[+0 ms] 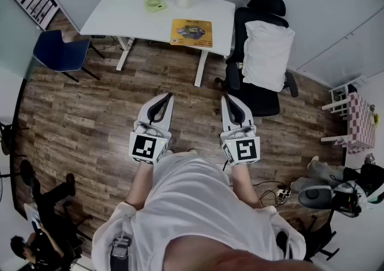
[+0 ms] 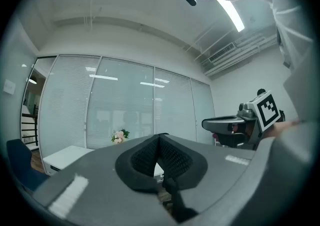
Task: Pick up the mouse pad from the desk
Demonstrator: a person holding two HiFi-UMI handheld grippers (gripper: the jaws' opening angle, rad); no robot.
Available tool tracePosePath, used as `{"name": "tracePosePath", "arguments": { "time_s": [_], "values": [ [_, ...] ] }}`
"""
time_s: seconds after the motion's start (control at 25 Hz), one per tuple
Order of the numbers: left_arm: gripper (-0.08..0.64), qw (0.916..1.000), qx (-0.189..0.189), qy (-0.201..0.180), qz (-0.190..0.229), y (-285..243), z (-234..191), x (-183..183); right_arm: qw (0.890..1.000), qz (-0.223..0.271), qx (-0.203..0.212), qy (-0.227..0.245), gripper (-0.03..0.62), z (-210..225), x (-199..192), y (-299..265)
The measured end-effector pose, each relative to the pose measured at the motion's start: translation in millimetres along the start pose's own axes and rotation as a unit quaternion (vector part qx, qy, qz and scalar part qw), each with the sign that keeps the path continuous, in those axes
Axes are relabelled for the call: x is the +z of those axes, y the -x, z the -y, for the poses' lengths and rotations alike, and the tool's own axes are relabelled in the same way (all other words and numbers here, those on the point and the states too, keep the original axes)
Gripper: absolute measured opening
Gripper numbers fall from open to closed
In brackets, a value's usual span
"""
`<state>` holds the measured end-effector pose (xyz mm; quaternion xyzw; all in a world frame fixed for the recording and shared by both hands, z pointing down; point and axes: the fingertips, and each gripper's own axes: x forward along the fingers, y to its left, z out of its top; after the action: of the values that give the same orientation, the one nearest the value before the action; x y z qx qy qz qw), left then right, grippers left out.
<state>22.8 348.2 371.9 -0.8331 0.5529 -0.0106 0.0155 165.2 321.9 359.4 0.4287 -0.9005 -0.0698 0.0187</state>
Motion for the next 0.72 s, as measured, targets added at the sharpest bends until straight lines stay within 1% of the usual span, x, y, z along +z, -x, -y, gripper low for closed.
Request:
{"name": "tracePosePath", "arguments": {
  "time_s": [0.12, 0.28, 0.52, 0.72],
  "values": [
    [-0.002, 0.9999, 0.010, -0.006, -0.002, -2.8, -9.1, -1.9, 1.000, 0.007, 0.000, 0.013, 0.000, 3.0, 3.9, -5.5],
    [-0.003, 0.9996, 0.027, 0.001, -0.002, -4.9, -17.5, -4.6, 1.000, 0.015, 0.009, 0.014, 0.000, 6.6, 2.6, -7.7],
    [-0.003, 0.9996, 0.024, 0.006, -0.014, -5.2, -4.6, -13.8, 1.000, 0.013, 0.016, -0.004, 0.002, 11.7, -4.5, -1.1],
    [-0.002, 0.9994, 0.024, 0.015, -0.018, -5.0, 10.6, -18.9, 0.999, -0.002, 0.039, -0.015, 0.002, 10.2, -17.5, 7.3]
  ]
}}
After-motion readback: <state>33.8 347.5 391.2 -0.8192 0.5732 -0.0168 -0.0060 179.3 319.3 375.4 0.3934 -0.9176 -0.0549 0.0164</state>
